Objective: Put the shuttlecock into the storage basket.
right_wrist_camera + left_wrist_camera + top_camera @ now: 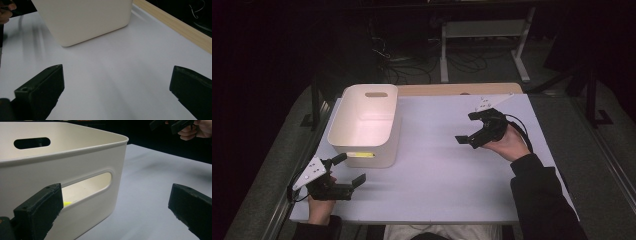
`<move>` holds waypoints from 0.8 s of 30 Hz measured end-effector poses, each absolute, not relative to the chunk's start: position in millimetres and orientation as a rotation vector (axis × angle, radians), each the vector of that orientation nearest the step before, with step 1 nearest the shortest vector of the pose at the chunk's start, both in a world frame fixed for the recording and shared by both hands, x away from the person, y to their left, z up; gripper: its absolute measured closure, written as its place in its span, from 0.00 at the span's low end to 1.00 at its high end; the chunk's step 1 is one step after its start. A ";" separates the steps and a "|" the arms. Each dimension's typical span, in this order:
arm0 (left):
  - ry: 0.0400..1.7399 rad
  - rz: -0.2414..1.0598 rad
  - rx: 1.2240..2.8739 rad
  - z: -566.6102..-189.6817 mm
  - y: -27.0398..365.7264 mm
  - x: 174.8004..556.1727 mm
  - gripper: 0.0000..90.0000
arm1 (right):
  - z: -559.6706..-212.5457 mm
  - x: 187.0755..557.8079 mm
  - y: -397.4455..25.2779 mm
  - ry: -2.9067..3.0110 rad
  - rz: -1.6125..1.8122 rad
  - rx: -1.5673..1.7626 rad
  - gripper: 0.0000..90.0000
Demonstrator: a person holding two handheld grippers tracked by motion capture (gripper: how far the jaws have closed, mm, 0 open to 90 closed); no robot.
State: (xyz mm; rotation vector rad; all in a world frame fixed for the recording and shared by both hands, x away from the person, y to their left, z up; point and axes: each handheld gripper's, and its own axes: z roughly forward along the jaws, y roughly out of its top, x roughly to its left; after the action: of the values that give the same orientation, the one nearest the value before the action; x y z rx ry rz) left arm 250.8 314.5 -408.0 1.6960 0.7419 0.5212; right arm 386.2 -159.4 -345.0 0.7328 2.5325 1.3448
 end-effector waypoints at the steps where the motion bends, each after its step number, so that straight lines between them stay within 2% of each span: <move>1: 0.742 0.521 1.696 -408.0 314.5 250.8 0.00 | -346.1 384.9 -161.5 2.531 1.346 0.736 0.00; 24: 0.743 0.524 1.698 -408.0 314.4 250.8 0.00 | -366.3 362.3 -200.1 2.488 1.356 0.822 0.00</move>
State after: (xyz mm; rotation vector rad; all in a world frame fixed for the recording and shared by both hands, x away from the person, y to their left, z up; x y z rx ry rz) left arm 250.8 314.4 -408.0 1.6983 0.7427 0.5238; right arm 362.3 -200.1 -366.3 0.8216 2.4879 1.3562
